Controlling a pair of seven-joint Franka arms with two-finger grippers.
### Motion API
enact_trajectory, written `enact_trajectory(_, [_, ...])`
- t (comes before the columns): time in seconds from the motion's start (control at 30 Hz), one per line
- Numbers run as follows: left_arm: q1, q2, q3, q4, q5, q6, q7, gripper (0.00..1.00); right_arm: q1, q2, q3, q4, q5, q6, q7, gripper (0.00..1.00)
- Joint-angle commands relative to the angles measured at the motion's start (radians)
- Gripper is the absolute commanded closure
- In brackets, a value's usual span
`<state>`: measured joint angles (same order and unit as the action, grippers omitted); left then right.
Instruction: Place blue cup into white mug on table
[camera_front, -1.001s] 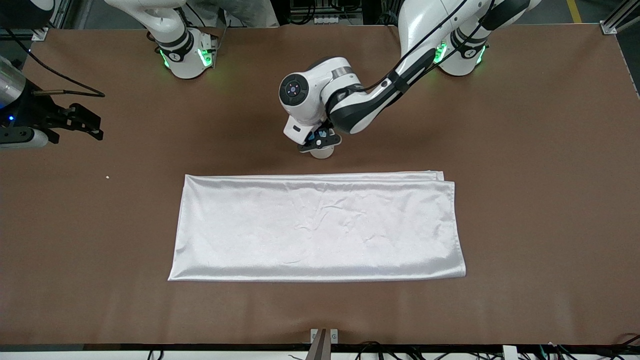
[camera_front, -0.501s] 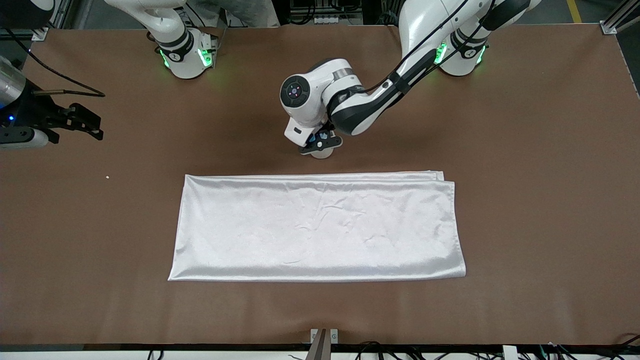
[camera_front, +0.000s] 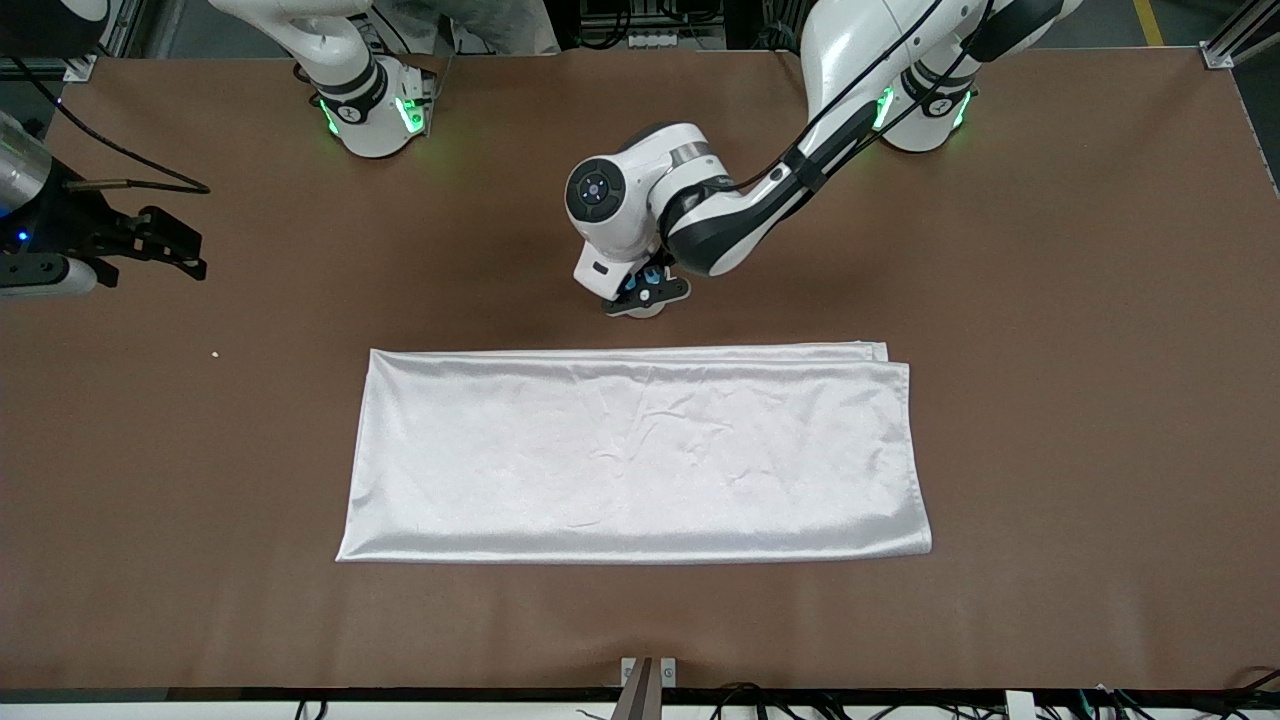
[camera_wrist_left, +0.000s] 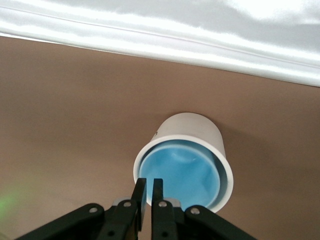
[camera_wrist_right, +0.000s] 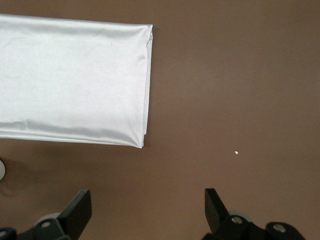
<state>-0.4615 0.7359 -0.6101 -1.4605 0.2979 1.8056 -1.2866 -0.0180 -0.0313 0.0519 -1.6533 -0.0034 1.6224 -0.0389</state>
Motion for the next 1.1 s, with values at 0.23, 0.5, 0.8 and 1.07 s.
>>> enact_trajectory(0.23, [-0.006, -0.007, 0.001, 0.009, 0.013, 0.001, -0.014, 0.84, 0.001, -0.006, 0.000, 0.004, -0.012, -0.012, -0.012, 0.00])
enact_trajectory(0.5, [-0.009, -0.038, 0.000, 0.012, 0.012, -0.009, -0.022, 0.82, 0.001, -0.006, 0.000, 0.004, -0.012, -0.012, -0.012, 0.00])
enact_trajectory(0.8, [-0.003, -0.108, 0.001, 0.014, 0.012, -0.048, -0.019, 0.64, 0.000, -0.006, -0.001, 0.004, -0.012, -0.010, -0.012, 0.00])
enact_trajectory(1.07, [0.009, -0.174, 0.006, 0.015, 0.018, -0.101, -0.010, 0.56, 0.000, -0.006, -0.001, 0.004, -0.012, -0.003, -0.012, 0.00])
